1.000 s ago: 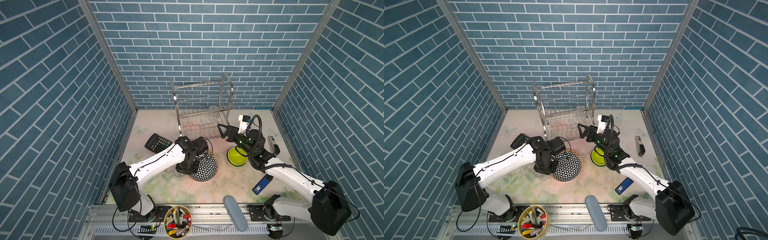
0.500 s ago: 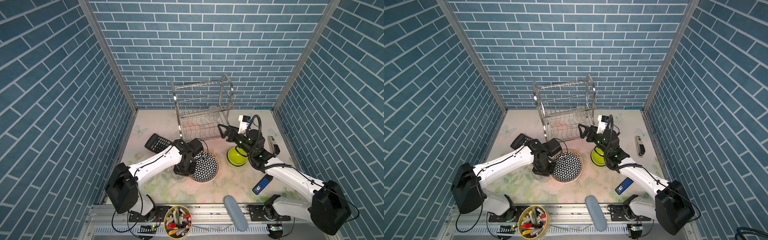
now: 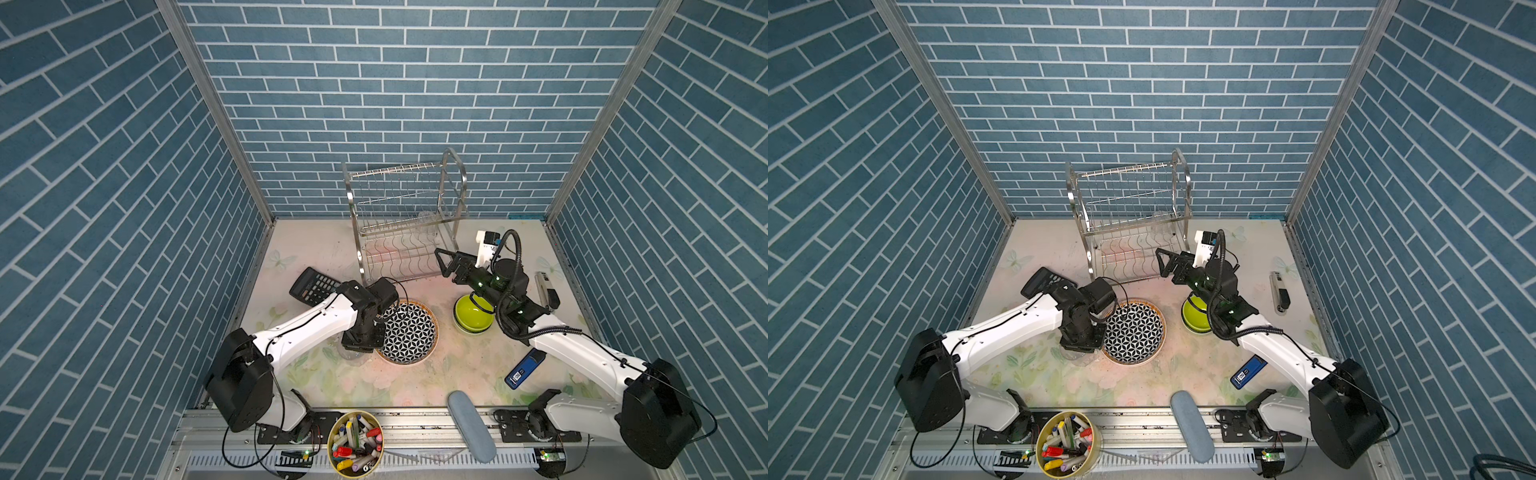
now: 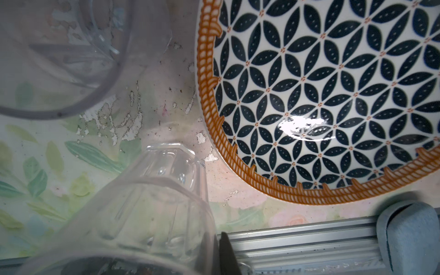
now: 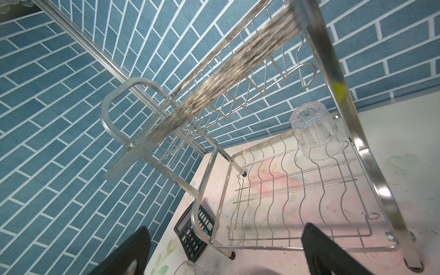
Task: Unload the mixed dishes from the dish rack
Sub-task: 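Lower the clear cup onto the table beside the other cup with the left gripper, then open the left gripper and lift it away while the right reaches toward the rack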
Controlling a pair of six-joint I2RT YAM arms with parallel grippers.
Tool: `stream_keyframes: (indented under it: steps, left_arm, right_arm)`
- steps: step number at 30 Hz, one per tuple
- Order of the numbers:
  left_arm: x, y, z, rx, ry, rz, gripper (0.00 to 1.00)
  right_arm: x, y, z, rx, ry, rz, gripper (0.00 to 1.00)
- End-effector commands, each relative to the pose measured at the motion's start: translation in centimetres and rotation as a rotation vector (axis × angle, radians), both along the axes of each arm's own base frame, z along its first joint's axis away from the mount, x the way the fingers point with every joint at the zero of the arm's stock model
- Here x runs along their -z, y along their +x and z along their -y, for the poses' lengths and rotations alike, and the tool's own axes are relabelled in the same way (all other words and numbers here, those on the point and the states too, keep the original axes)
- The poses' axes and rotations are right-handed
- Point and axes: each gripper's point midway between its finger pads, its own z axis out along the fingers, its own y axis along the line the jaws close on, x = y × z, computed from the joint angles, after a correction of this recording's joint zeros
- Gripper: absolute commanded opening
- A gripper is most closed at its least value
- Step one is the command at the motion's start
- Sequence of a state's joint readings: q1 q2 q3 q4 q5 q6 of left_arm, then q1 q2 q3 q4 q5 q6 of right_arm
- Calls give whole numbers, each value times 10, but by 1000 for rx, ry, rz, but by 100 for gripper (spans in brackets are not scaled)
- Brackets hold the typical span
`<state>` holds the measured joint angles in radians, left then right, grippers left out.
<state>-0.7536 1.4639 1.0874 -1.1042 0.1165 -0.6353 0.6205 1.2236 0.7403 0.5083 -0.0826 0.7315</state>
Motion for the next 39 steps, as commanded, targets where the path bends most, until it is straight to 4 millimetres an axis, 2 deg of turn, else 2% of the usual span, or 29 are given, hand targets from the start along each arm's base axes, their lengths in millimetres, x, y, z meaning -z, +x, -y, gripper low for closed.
stream_keyframes:
  steps: [1, 10, 13, 16, 19, 23, 25, 27, 31, 33, 39]
  left_arm:
    - [7, 8, 3, -2, -16, 11, 0]
    - [28, 9, 10, 3, -27, -37, 2]
    - [30, 9, 9, 7, -18, -39, 11]
    - [26, 10, 8, 8, -10, -31, 26]
    - [14, 16, 6, 2, -10, 11, 32]
    - [-16, 29, 4, -14, -26, 120, 38]
    - [-32, 35, 3, -19, -40, 178, 44]
    - [-49, 42, 0, -28, -49, 245, 55]
    - [-78, 58, -6, -51, -62, 390, 64]
    - [-88, 66, -9, -66, -73, 469, 69]
    - [-110, 91, -23, -138, -106, 736, 84]
  right_arm:
    - [5, 1, 0, 1, -14, 8, 99]
    - [8, 3, -1, 2, -19, 2, 99]
    - [9, 3, -1, 1, -20, 0, 99]
    - [10, 4, -1, 1, -23, -3, 99]
    - [12, 5, -2, 1, -29, -9, 99]
    - [19, 10, -6, -3, -77, -26, 99]
    - [22, 10, -8, -9, -101, -12, 99]
    - [22, 5, -17, -36, -161, 40, 99]
    - [29, -8, -39, -38, -375, 174, 99]
    - [36, -9, -49, -51, -432, 204, 99]
    - [72, 4, -68, -77, -542, 198, 99]
